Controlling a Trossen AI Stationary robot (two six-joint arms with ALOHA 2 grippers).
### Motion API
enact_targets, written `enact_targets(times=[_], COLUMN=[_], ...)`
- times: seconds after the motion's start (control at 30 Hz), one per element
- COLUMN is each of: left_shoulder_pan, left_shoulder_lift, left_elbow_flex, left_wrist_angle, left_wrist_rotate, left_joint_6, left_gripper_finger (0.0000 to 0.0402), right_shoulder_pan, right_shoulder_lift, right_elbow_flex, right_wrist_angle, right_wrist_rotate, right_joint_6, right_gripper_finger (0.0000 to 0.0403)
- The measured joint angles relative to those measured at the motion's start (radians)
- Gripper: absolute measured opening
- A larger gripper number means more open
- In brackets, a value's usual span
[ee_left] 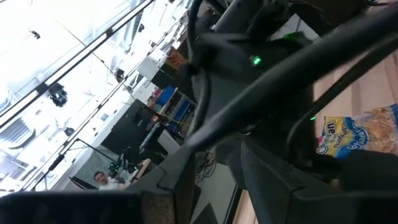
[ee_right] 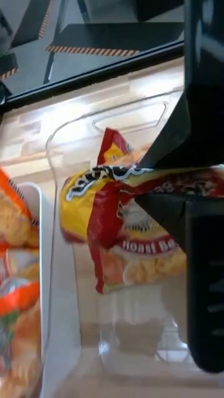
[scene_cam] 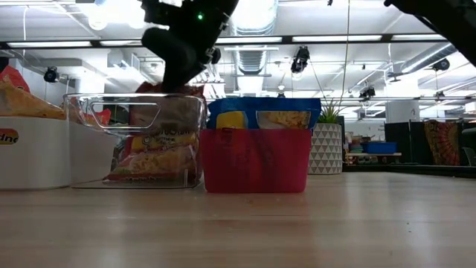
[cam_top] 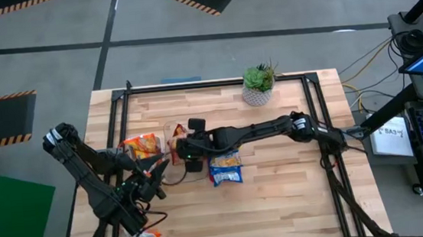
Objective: Sort Maruchan noodles
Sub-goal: Put the red noodle pack into the transparent bin
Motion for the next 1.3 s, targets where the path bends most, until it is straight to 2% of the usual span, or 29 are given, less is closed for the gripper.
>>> enact_targets(times=[0.23,0.37,0.53,0.73,0.9,1.0,1.13,1.23,1.3], left_shoulder_pan=[0.017,0.029,0.041,0.087,0.161,0.214,0.296,0.373,0.429], left_shoulder_lift=[0.000,0.000,0.000,0.000,0.000,0.000,0.000,0.000,0.000], left_elbow_flex=[0.000,0.000,0.000,0.001,0.001,0.001,-0.011,-0.066,-0.115], left_wrist_angle=[0.000,0.001,0.007,0.011,0.049,0.146,0.430,0.651,0.743], left_wrist_rotate=[-0.001,-0.001,-0.001,0.047,0.199,0.331,0.542,0.740,0.874], left_joint_6=[0.000,0.000,-0.029,-0.084,-0.084,-0.005,0.276,0.516,0.625], left_gripper_finger=[0.0111,0.0111,0.0111,0.0097,0.0054,0.0022,0.0005,0.0004,0.0001], right_shoulder_pan=[0.039,0.051,0.063,0.089,0.128,0.149,0.167,0.175,0.177], right_shoulder_lift=[0.000,-0.002,-0.042,-0.168,-0.322,-0.426,-0.571,-0.678,-0.741], right_elbow_flex=[0.000,0.000,0.000,-0.057,-0.251,-0.427,-0.665,-0.830,-0.931], right_wrist_angle=[0.001,0.000,-0.059,-0.134,-0.023,0.107,0.279,0.398,0.467], right_wrist_rotate=[-0.002,-0.067,-0.082,-0.081,-0.082,-0.082,-0.081,-0.079,-0.078], right_joint_6=[-0.008,0.010,0.027,0.028,0.035,0.040,0.061,0.087,0.109], right_gripper_finger=[0.0103,0.0119,0.0109,0.0068,0.0032,0.0017,0.0010,0.0009,0.0009])
